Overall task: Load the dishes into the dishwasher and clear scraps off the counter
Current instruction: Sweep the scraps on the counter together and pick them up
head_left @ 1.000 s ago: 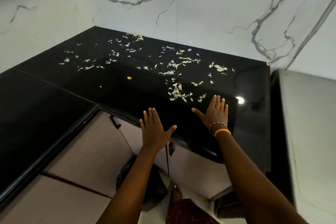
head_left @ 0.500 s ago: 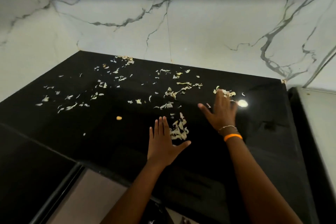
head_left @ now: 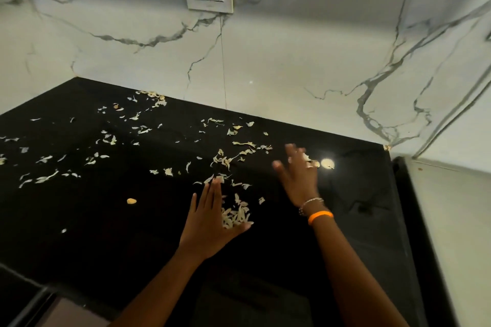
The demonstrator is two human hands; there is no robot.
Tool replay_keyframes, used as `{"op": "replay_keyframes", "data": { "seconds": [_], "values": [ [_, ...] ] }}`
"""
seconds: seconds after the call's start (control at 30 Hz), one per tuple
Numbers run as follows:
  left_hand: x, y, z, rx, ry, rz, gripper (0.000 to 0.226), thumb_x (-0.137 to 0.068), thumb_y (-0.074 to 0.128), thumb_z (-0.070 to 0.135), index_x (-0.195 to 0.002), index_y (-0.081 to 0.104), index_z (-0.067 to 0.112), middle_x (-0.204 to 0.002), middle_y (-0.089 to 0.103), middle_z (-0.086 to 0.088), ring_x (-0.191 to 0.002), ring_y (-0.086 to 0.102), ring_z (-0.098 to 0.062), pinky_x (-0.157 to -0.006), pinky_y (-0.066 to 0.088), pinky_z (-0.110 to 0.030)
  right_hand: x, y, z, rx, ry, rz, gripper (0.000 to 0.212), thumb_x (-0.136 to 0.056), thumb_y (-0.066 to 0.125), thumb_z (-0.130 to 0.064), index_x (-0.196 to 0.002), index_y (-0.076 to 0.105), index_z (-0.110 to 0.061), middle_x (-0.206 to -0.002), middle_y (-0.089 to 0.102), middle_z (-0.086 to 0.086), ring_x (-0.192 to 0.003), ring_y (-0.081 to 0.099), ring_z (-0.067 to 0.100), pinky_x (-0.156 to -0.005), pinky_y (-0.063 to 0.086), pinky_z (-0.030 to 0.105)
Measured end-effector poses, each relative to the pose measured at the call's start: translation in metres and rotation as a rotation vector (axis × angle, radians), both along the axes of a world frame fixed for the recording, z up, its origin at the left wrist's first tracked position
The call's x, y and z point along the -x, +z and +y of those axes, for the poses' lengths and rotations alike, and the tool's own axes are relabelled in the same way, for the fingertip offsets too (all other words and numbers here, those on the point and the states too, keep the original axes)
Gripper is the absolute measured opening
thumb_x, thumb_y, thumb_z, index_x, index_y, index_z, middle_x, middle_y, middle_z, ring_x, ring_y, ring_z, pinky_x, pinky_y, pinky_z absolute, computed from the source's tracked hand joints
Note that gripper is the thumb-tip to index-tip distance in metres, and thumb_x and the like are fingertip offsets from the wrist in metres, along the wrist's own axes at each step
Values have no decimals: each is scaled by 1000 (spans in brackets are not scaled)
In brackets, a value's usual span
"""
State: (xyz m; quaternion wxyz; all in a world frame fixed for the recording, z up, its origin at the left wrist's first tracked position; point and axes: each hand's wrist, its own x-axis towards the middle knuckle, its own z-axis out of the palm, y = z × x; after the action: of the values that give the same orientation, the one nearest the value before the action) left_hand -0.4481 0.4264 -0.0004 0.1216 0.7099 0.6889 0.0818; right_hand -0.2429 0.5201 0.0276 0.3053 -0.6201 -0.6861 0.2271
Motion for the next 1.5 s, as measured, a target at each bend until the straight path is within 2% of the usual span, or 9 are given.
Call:
{"op": "replay_keyframes", "data": {
  "seconds": [0.17,0.43,0.57,0.67,0.8,0.93,1.0,1.17,1.5],
  "values": [
    [-1,0,1,-2,5,17,118,-65,19,91,-144,-25,16,-153,-26,3,-143,-19,-14,-115,-10,-39,-66,-13,50,283,-289,-177,71,-94,28,-55,-149,10,-14,-158,6,6,-146,1,23,-118,0,47],
    [-4,0,0,-40,46,-33,116,-64,22,90,-145,-23,20,-157,-15,4,-141,-14,-11,-113,-10,-34,47,-13,26,193,289,-262,64,-95,25,-53,-149,11,-21,-157,10,1,-146,3,18,-117,1,37],
    [-2,4,-6,-70,6,-238,103,-72,46,74,-147,-5,26,-156,11,4,-141,20,-13,-114,21,-33,67,-5,-29,450,396,303,56,-90,24,-61,-139,35,-36,-150,32,-4,-140,25,19,-116,18,44],
    [3,9,-16,-139,44,-570,89,-70,43,68,-144,8,35,-151,21,10,-133,28,-5,-105,34,-31,49,-2,-64,307,165,643,48,-90,35,-54,-132,43,-31,-143,41,-3,-131,39,14,-97,35,23],
    [8,10,-29,-294,264,-797,84,-73,40,68,-145,16,32,-151,21,11,-131,20,5,-104,27,-23,36,-12,-78,217,213,13,88,-79,56,-57,-147,15,-19,-157,9,0,-144,11,16,-117,17,34],
    [16,8,-41,-351,404,-788,82,-77,28,75,-146,15,32,-153,20,8,-136,20,-1,-114,27,-40,78,-24,-86,183,276,-508,129,-47,4,-93,-146,-16,-13,-155,-19,7,-144,-16,23,-113,-10,37],
    [25,9,-44,-368,447,-716,79,-81,26,70,-147,14,28,-154,20,5,-136,14,0,-118,18,-47,107,-30,-87,123,257,-504,123,-52,-8,-90,-145,-16,-10,-156,-16,11,-144,-14,25,-114,-9,39],
    [66,15,-67,-403,507,-552,61,-95,42,38,-147,16,20,-154,23,0,-137,10,-1,-119,-2,-34,170,-32,-52,97,289,-449,88,-88,26,-66,-148,-7,-9,-157,-6,12,-145,-8,27,-118,-3,40],
    [93,10,-87,-420,606,-482,70,-88,24,56,-147,18,19,-153,20,-3,-142,19,-16,-116,23,-49,237,-26,-55,-469,890,-802,52,-97,26,-45,-145,26,-26,-154,24,0,-145,4,30,-106,-22,55]
  ]
}}
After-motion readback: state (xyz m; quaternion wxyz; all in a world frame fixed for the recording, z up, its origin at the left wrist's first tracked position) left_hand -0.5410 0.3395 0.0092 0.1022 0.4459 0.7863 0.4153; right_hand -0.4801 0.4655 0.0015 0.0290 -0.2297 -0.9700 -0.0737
